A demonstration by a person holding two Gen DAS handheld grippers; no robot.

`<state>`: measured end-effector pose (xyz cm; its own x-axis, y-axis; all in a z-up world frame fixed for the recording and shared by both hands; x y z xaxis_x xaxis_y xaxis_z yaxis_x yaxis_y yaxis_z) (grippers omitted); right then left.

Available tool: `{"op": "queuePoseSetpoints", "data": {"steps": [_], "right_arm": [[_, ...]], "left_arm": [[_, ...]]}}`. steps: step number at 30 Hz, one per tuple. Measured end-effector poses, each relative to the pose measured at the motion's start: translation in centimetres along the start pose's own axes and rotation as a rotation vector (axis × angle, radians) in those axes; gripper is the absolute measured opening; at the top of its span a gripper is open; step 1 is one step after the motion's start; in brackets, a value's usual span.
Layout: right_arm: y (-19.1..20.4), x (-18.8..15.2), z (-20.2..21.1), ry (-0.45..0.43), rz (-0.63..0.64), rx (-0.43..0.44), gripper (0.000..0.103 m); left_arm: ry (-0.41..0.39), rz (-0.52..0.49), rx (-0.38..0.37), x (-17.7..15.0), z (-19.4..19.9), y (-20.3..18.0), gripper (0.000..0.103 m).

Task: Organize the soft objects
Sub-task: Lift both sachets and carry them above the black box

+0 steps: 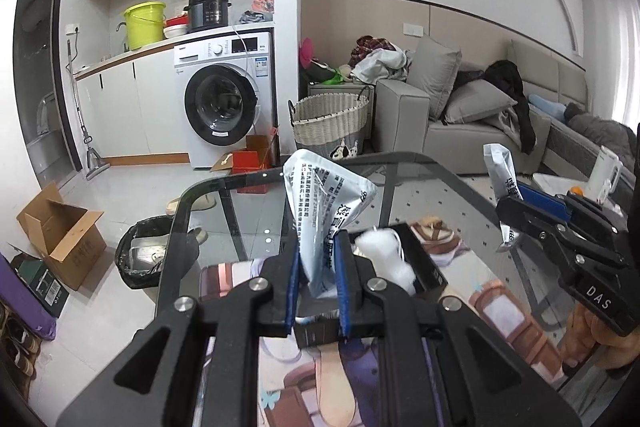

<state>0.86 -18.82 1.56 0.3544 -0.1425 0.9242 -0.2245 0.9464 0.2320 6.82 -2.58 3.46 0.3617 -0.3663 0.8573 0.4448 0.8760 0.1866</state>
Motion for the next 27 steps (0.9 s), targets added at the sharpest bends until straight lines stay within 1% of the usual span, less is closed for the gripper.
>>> {"op": "queuePoseSetpoints", "data": {"steps": [7,10,13,16,23,26,27], "right_arm": [[-0.4,2.9,-1.4,-0.063,-0.022,-0.004,0.023],[-0.5,3.8,-2.4,-0.077,-0.022,-0.01,0.023],[-0.3,3.6,-3.1,-0.067,-0.017,-0.01,0.023],[-0.4,3.1,-4.0,-0.039,-0.013,-0.014,0.023],[-1.1,3.6,-5.4,-0.009,-0.03,-0.03,0.023],[-1.0,3.6,-6.5,0.035,-0.036,-0.033,0.023],[-1.2,3.4,-6.8,0.046,-0.04,-0.033,0.023]], "left_arm": [[-0.003,0.064,0.005,1.9,-2.6,1.1,0.013],[0.005,0.103,-0.008,2.3,-3.7,1.6,0.013],[0.012,0.126,-0.008,2.3,-4.2,2.0,0.013],[0.023,0.119,-0.003,2.1,-4.6,1.7,0.014],[0.056,0.118,-0.014,1.8,-5.4,1.5,0.014],[0.103,0.112,0.005,1.7,-6.2,1.4,0.014],[0.132,0.11,0.018,1.5,-6.8,1.4,0.014]]}}
Point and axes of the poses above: each gripper's, at about its wrist camera, not at the fingertips, and z roughly against the way its jaws point, y to its left, x to its top, the point moved 3 cm from there along -z, roughly the way its jaws point, and after that the axes turned 14 degrees about -z, right-handed, at the moved point
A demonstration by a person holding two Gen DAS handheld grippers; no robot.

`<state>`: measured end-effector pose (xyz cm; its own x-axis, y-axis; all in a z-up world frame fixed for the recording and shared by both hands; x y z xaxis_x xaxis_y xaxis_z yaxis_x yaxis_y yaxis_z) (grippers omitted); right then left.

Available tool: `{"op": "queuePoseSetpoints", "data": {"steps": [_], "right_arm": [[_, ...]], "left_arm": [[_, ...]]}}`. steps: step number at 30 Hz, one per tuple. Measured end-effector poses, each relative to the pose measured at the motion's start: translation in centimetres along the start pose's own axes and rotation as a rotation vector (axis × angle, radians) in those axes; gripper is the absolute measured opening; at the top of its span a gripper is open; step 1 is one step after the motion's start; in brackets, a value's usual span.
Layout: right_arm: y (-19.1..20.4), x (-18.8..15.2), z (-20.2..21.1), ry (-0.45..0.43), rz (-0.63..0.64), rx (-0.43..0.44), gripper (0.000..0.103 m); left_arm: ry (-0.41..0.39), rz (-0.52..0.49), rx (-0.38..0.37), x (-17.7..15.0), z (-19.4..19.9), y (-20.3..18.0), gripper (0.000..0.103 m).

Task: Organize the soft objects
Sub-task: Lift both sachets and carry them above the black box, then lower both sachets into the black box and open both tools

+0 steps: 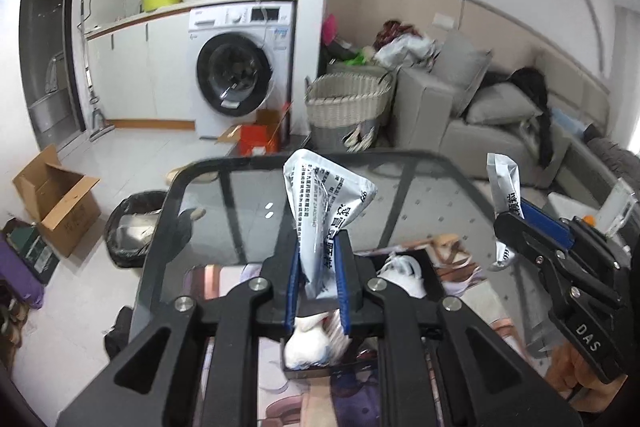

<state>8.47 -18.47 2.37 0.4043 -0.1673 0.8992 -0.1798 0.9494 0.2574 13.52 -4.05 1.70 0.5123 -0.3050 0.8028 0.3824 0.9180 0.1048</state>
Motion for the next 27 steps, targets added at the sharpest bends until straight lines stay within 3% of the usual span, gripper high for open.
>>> {"op": "queuePoseSetpoints", "data": {"steps": [4,14,16,21,27], "right_arm": [[-0.7,-1.3,-2.5,0.12,-0.033,-0.012,0.023],[-2.3,-5.2,-7.8,0.334,-0.082,-0.001,0.023],[-2.7,-6.7,-9.1,0.404,-0.096,0.013,0.023],[-2.2,-7.4,-9.5,0.429,-0.05,0.003,0.023],[-3.2,-8.3,-9.7,0.534,-0.078,-0.009,0.023]], "left_arm": [[0.115,0.008,-0.015,-0.9,-2.5,-0.1,0.014],[0.301,-0.002,-0.049,-3.7,-7.5,-1.3,0.014],[0.312,0.003,-0.073,-4.2,-8.1,-1.8,0.014],[0.356,0.019,-0.112,-4.8,-8.2,-2.7,0.014],[0.382,0.033,-0.14,-5.3,-7.5,-3.1,0.015]]}}
Point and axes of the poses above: each gripper's, at about its wrist camera, not at the fingertips, and z roughly against the way its jaws point, y to its left, x to its top, the point moved 3 cm from there along -z, roughly the way its jaws point, and after that the axes turned 14 degrees about -z, right-handed, at the moved point
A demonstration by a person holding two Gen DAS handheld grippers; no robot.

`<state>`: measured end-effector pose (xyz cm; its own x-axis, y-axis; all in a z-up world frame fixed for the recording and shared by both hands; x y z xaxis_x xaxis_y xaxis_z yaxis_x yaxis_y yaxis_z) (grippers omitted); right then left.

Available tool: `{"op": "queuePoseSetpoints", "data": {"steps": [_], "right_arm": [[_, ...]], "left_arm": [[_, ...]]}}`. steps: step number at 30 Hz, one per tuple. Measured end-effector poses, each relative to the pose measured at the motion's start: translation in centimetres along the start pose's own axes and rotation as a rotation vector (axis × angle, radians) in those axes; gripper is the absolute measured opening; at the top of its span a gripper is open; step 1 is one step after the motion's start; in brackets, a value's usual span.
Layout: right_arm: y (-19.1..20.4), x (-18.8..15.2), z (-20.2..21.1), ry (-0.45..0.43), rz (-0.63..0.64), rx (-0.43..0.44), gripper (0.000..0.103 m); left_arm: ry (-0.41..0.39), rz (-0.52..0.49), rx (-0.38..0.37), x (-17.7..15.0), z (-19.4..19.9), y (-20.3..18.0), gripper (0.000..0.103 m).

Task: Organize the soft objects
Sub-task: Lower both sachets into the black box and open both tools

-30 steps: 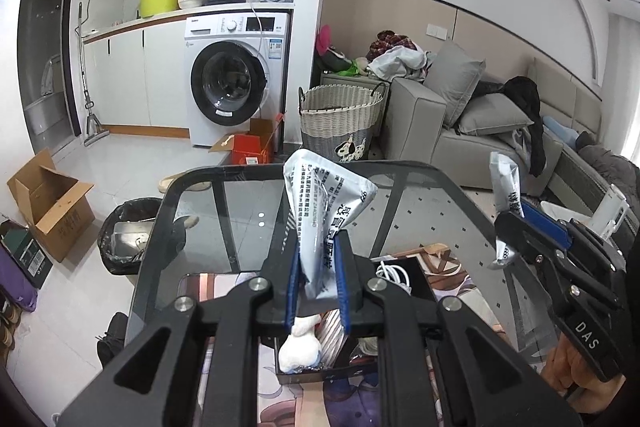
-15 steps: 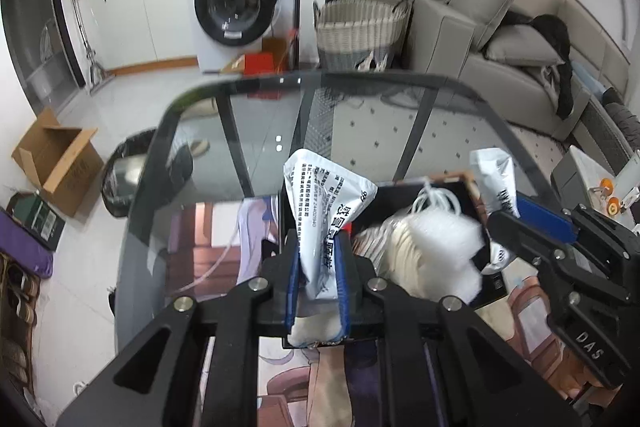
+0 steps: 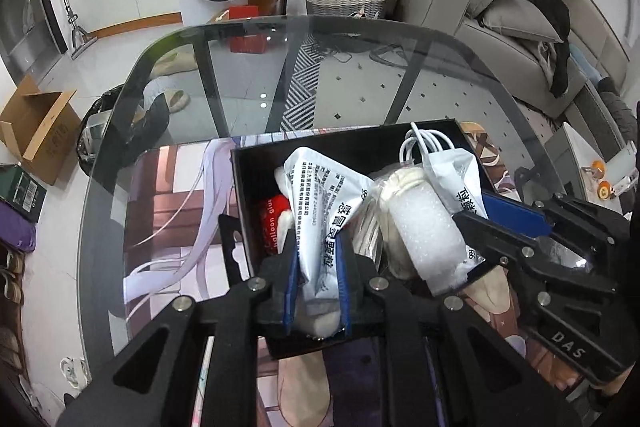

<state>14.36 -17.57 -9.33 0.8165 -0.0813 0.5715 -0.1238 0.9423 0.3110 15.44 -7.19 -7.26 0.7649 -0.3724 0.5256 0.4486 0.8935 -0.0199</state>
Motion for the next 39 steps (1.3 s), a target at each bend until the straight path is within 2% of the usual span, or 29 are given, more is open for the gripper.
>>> {"op": "queuePoseSetpoints", "data": {"steps": [7,10,17,21,23,25,26,28,30,34,37,39], "right_arm": [[0.4,-1.4,0.1,0.052,0.006,-0.031,0.023],[0.6,-2.0,0.2,0.08,-0.016,-0.016,0.023],[0.3,-2.3,0.8,0.087,-0.015,-0.012,0.024],[0.7,-2.3,1.1,0.069,0.012,-0.024,0.026],[1.1,-2.1,1.3,0.06,0.027,-0.032,0.032],[1.4,-2.0,1.8,0.044,0.025,-0.033,0.034],[1.5,-2.0,2.1,0.04,0.023,-0.031,0.036],[1.6,-2.0,2.6,0.03,0.025,-0.03,0.038],[1.9,-2.0,3.3,0.01,0.04,-0.029,0.041],[2.3,-2.1,5.1,-0.037,0.043,-0.002,0.062],[2.3,-2.1,6.7,-0.096,0.03,0.02,0.072],[2.5,-2.0,8.1,-0.157,0.028,0.033,0.086]], "left_arm": [[-0.002,-0.002,0.024,0.2,-0.4,1.3,0.016],[0.003,-0.004,0.022,-0.1,-0.4,1.0,0.016],[0.028,-0.056,0.007,-1.3,0.5,-0.2,0.016],[0.014,-0.055,0.009,-1.5,0.9,0.1,0.022],[-0.006,-0.051,0.007,-1.6,1.4,0.2,0.029],[-0.042,-0.063,0.006,-1.6,2.4,-0.1,0.047],[-0.062,-0.071,0.024,-1.5,2.9,-0.2,0.049],[-0.1,-0.1,0.105,-1.5,4.0,-0.5,0.05],[-0.131,-0.122,0.134,-1.5,5.1,-0.8,0.05],[-0.25,-0.062,0.125,-1.9,8.0,-0.1,0.05],[-0.273,-0.056,0.121,-2.1,8.8,0.4,0.05],[-0.289,-0.028,0.151,-2.4,8.9,0.9,0.05]]}}
Point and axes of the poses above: each gripper's, at about its wrist camera, not at the fingertips, and z roughly against the way its jaws point, y to its left, x to its top, the point moved 3 cm from there along -z, roughly the way its jaws point, and after that the axes turned 14 degrees about -z, right-handed, at the moved point
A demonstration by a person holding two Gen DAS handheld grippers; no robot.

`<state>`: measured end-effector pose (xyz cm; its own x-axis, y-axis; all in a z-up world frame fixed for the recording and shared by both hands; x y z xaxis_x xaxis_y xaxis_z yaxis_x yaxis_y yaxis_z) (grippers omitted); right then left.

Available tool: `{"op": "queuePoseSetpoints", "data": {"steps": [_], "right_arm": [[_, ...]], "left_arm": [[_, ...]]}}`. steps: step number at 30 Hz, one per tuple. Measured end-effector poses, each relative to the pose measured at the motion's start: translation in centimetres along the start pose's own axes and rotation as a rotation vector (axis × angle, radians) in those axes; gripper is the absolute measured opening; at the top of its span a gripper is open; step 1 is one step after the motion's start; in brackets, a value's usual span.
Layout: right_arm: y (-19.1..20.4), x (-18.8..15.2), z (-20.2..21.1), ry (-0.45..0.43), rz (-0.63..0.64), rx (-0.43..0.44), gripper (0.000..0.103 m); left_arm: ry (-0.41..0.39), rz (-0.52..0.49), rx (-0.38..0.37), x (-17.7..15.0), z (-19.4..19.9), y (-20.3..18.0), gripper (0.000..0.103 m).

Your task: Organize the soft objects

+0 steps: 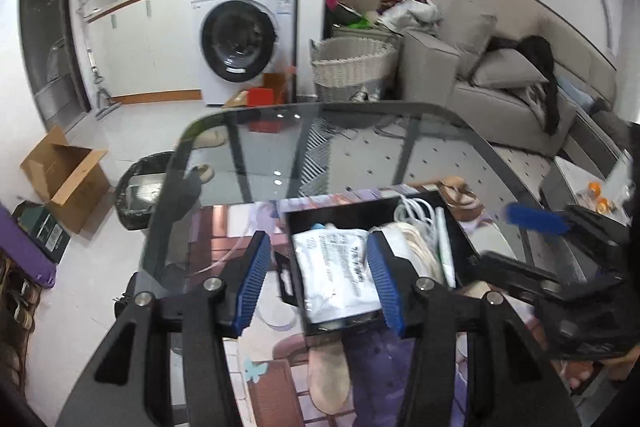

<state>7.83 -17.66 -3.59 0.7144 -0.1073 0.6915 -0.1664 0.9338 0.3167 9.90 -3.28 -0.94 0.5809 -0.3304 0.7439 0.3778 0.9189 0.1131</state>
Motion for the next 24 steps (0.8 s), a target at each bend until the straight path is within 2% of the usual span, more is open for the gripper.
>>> {"op": "queuePoseSetpoints", "data": {"steps": [1,4,5,7,10,12,14,15,16,19,20,22,24], "right_arm": [[0.1,0.1,0.6,-0.033,0.004,-0.001,0.092],[0.4,-0.2,2.4,-0.156,0.026,-0.005,0.101],[0.3,-0.5,2.9,-0.202,0.027,-0.017,0.101],[0.0,-1.0,3.3,-0.234,0.015,-0.031,0.102],[-0.6,-1.6,3.3,-0.238,-0.018,-0.027,0.102],[-0.7,-1.9,3.3,-0.246,-0.008,-0.054,0.102],[-0.7,-2.3,3.4,-0.264,0.0,-0.061,0.102],[-0.8,-2.5,3.5,-0.271,0.001,-0.064,0.102],[-0.8,-2.7,3.5,-0.279,0.004,-0.069,0.102],[-0.4,-3.7,3.7,-0.31,0.026,-0.083,0.102],[-0.1,-4.1,3.7,-0.32,0.041,-0.08,0.102],[0.4,-4.6,3.9,-0.338,0.064,-0.075,0.102],[0.7,-4.9,4.6,-0.375,0.081,-0.083,0.102]], "left_arm": [[-0.012,0.024,0.039,-0.3,-0.1,0.5,0.05],[-0.012,0.061,0.142,-1.3,-0.8,1.5,0.05],[-0.009,0.057,0.151,-1.7,-1.0,1.7,0.05],[-0.012,0.044,0.143,-2.6,-1.4,1.9,0.05],[-0.029,0.016,0.124,-3.4,-1.3,1.3,0.05],[-0.043,-0.011,0.153,-3.9,-1.0,0.7,0.051],[-0.091,-0.002,0.17,-4.7,-0.2,0.5,0.063],[-0.113,0.011,0.178,-5.1,0.2,0.3,0.078],[-0.121,0.019,0.189,-5.4,0.6,0.2,0.086],[-0.202,-0.002,0.206,-5.3,2.1,-0.6,0.086],[-0.238,-0.023,0.236,-5.2,2.9,-0.9,0.087],[-0.298,-0.046,0.283,-4.9,4.0,-1.3,0.096],[-0.352,-0.048,0.279,-4.8,5.1,-1.4,0.098]]}}
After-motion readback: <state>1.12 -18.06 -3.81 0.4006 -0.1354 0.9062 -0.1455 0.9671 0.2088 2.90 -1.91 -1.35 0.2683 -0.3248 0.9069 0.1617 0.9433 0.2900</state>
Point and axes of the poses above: each gripper's, at about its wrist camera, not at the fingertips, and z roughly against the way its jaws point, y to its left, x to its top, the point moved 3 cm from there along -z, roughly the way its jaws point, and after that the axes turned 14 degrees about -z, right-handed, at the moved point
